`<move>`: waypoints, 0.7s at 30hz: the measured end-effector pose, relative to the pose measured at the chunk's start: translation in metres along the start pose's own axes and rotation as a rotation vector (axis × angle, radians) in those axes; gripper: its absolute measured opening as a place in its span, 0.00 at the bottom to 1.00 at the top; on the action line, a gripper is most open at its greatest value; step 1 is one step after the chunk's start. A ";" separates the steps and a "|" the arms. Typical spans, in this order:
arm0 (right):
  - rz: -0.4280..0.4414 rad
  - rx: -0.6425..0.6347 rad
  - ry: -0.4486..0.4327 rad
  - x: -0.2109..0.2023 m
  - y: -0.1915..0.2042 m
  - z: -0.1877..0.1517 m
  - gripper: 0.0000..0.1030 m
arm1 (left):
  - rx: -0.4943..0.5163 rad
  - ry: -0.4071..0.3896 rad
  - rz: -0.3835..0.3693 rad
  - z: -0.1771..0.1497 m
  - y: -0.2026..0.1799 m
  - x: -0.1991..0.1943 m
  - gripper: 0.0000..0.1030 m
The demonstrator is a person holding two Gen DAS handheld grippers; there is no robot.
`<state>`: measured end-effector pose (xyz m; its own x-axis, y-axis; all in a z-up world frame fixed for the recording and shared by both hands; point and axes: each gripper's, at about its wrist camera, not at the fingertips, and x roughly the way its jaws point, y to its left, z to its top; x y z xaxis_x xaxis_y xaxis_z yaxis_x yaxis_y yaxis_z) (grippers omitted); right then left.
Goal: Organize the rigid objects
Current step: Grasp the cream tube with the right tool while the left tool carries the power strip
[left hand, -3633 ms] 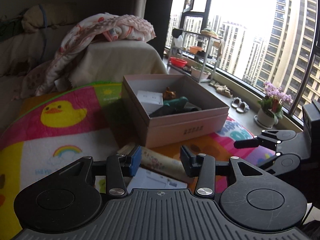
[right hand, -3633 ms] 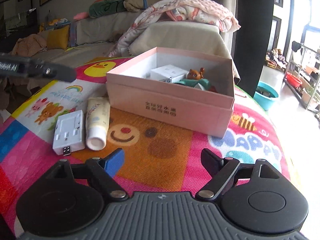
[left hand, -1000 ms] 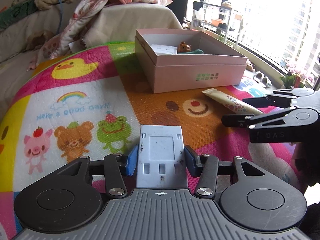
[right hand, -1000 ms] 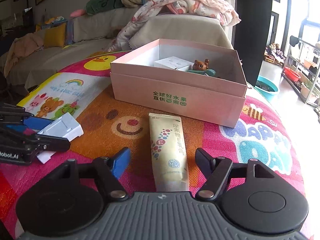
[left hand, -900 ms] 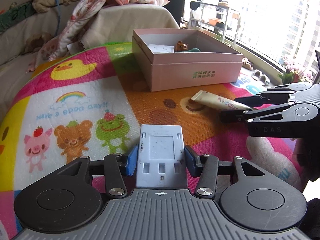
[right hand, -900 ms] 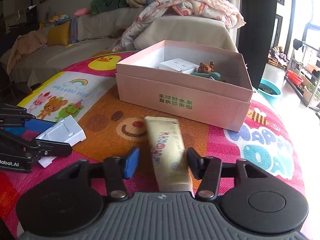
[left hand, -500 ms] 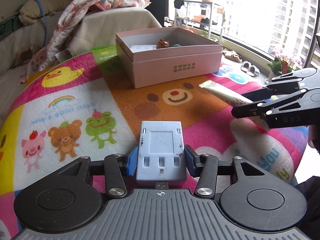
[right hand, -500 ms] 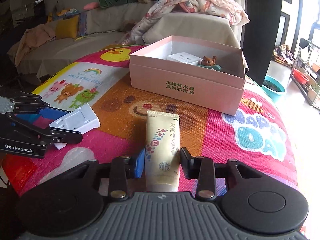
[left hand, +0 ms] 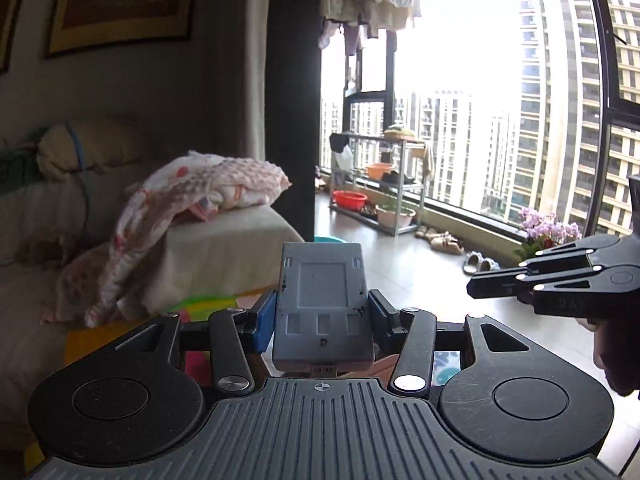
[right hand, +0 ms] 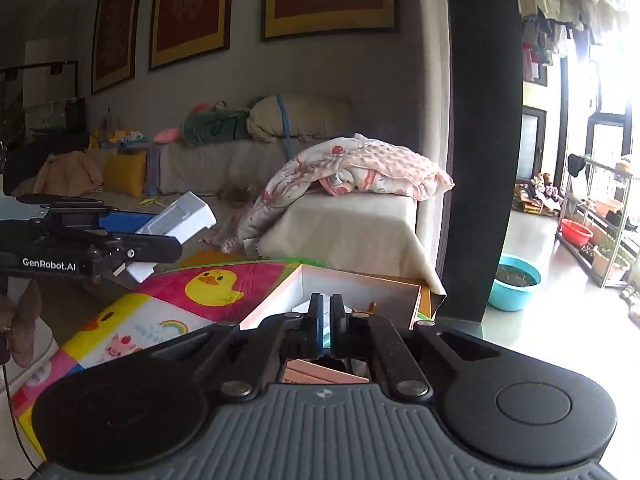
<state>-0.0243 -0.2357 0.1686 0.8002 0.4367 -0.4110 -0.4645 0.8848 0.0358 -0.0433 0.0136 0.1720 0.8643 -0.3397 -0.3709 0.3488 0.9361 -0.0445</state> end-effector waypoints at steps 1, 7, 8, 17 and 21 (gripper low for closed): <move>0.007 0.004 0.017 0.003 -0.001 -0.004 0.03 | -0.020 0.023 -0.012 -0.009 0.003 0.002 0.51; 0.070 -0.025 0.208 0.034 0.009 -0.064 0.23 | -0.114 0.230 -0.005 -0.083 0.020 0.024 0.51; 0.081 -0.019 0.237 0.040 0.011 -0.073 0.32 | -0.135 0.251 0.004 -0.093 0.024 0.026 0.51; 0.140 -0.052 0.337 0.095 0.046 -0.108 0.46 | -0.219 0.365 0.055 -0.141 0.045 0.037 0.51; 0.115 -0.085 0.372 0.119 0.055 -0.110 0.46 | -0.201 0.369 0.051 -0.146 0.037 0.037 0.51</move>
<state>0.0032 -0.1528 0.0215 0.5563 0.4296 -0.7113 -0.5853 0.8102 0.0316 -0.0509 0.0491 0.0208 0.6782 -0.2711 -0.6831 0.1995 0.9625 -0.1838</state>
